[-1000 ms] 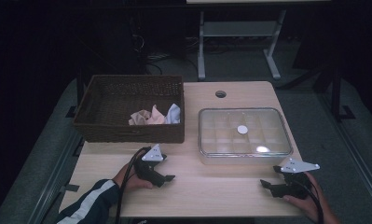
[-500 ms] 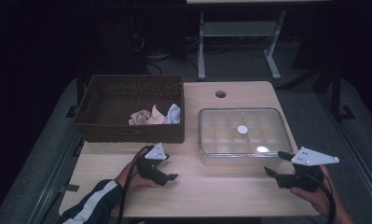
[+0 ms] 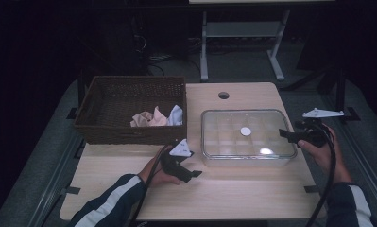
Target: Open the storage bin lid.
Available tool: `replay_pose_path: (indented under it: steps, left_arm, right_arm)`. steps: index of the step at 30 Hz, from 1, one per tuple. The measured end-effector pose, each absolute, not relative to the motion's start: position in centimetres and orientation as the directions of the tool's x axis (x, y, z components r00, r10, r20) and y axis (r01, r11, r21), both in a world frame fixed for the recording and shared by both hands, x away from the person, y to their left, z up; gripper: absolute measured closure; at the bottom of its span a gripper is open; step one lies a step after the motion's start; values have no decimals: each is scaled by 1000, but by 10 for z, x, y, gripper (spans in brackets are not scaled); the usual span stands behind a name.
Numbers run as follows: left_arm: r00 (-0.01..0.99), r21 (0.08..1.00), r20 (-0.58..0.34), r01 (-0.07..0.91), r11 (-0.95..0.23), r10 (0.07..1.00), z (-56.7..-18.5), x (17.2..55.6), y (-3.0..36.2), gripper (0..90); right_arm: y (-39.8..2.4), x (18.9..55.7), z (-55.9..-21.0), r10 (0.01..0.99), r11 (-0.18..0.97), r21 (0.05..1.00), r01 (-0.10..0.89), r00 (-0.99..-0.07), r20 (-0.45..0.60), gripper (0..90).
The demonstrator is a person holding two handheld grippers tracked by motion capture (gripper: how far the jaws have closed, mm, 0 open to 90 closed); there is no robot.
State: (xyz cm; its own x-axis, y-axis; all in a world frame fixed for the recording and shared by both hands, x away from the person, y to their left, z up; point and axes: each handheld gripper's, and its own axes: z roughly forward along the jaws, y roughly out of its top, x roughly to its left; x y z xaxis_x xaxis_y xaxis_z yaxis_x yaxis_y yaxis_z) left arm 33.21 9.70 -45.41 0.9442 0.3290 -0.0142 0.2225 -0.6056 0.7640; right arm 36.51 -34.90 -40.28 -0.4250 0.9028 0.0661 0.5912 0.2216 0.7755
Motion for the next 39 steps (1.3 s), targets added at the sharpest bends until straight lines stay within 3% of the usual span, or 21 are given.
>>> replay_pose_path:
  steps: [7,11,14,28,39]
  left_arm:
    - [919,796,2,236,-557,393,-455,347,73,191]
    - [919,794,2,238,-559,394,-457,350,71,163]
    - [920,786,28,221,-577,391,-458,349,70,162]
    - [907,782,57,220,-583,418,-458,354,80,199]
    - [912,825,-36,258,-503,409,-447,352,100,238]
  right_arm:
    - [-358,389,-416,875,117,766,632,-430,221,181]
    - [-357,396,-420,855,119,775,620,-462,238,152]
    - [-357,401,-426,825,79,764,641,-473,311,128]
    - [-341,412,-428,817,62,747,662,-464,343,98]
    - [-330,411,-425,823,93,746,660,-472,316,92]
